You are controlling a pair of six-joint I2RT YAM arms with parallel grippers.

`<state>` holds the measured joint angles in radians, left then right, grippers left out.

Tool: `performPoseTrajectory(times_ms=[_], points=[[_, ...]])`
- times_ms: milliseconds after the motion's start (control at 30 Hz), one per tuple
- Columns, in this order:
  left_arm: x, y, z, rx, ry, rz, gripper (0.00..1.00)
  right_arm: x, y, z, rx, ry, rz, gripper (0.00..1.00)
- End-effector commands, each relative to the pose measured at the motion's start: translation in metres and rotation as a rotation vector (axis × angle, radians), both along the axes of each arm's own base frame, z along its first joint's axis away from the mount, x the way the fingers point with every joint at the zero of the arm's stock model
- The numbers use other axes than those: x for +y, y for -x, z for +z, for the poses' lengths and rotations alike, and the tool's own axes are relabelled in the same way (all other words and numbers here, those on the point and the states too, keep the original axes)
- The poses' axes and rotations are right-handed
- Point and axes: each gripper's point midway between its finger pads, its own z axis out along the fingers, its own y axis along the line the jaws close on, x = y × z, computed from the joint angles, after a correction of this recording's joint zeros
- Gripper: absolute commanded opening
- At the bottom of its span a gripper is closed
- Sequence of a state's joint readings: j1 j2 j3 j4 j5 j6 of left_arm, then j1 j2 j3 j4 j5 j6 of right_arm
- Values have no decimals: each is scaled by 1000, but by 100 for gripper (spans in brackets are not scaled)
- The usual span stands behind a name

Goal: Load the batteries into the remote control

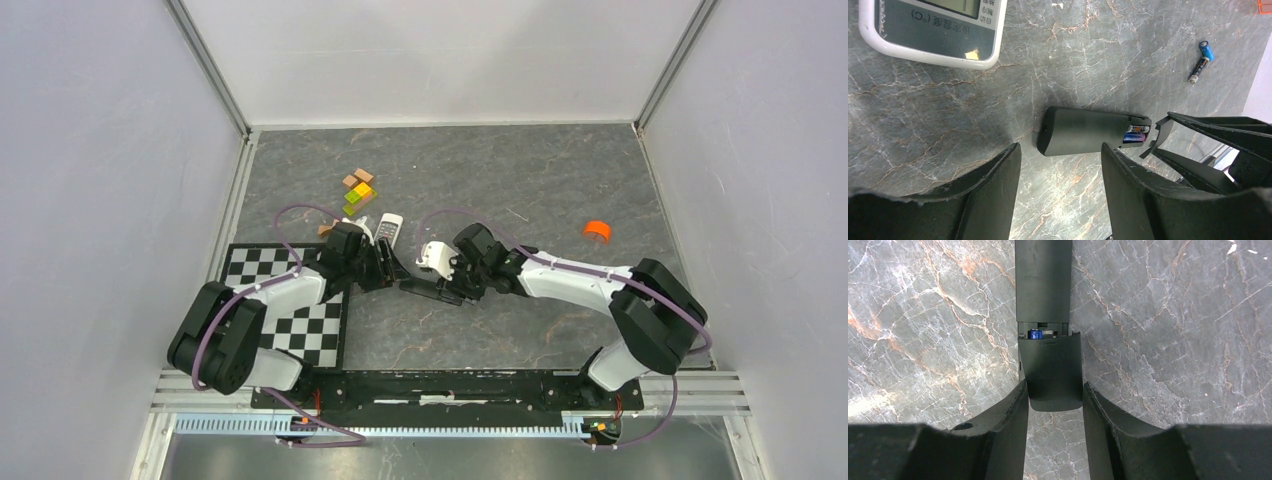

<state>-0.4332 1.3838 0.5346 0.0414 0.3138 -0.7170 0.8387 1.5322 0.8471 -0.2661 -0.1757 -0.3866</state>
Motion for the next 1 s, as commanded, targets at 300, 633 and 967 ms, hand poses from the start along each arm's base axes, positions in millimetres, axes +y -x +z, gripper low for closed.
performPoseTrajectory(times_ms=[300,633,967], points=[[-2,-15,7,-58,4,8,66,6,-4,-15,59,90,-19,37],[-2,-15,7,-60,5,8,66,6,-7,-21,84,116,-71,46],[0,-14,8,-63,5,10,66,3,-4,-20,110,122,-121,54]])
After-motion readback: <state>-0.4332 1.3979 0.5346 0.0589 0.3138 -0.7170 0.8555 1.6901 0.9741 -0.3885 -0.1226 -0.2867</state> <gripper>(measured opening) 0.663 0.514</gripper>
